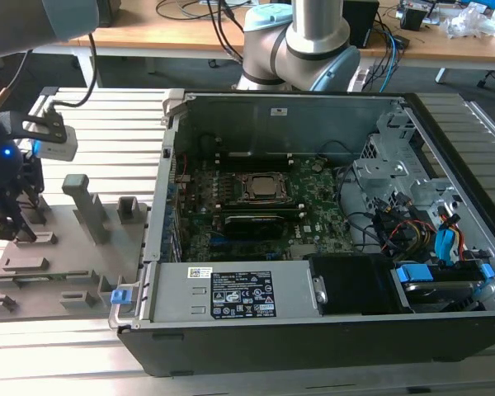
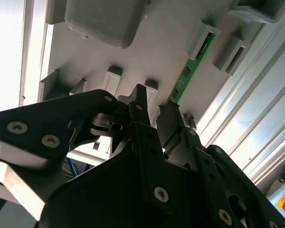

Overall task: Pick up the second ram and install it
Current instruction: 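Pick up the second ram and move it above second insertion slot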

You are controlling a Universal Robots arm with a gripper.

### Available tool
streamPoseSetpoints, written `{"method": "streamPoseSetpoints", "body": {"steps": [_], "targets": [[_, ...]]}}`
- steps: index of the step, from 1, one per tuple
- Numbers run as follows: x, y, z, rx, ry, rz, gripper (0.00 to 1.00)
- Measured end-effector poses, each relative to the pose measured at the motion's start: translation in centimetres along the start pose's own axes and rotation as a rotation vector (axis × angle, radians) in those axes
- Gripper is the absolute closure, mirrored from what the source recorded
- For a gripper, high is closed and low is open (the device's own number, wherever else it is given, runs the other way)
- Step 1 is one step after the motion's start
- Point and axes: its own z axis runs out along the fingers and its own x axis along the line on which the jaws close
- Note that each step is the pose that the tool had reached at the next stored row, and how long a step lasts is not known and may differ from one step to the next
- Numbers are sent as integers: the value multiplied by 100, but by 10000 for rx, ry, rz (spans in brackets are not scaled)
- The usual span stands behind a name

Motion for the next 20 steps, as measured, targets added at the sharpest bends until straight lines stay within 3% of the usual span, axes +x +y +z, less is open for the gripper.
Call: {"method": "streamPoseSetpoints", "body": {"steps": [20], "targets": [[5, -8, 239, 0, 0, 0, 64]]}}
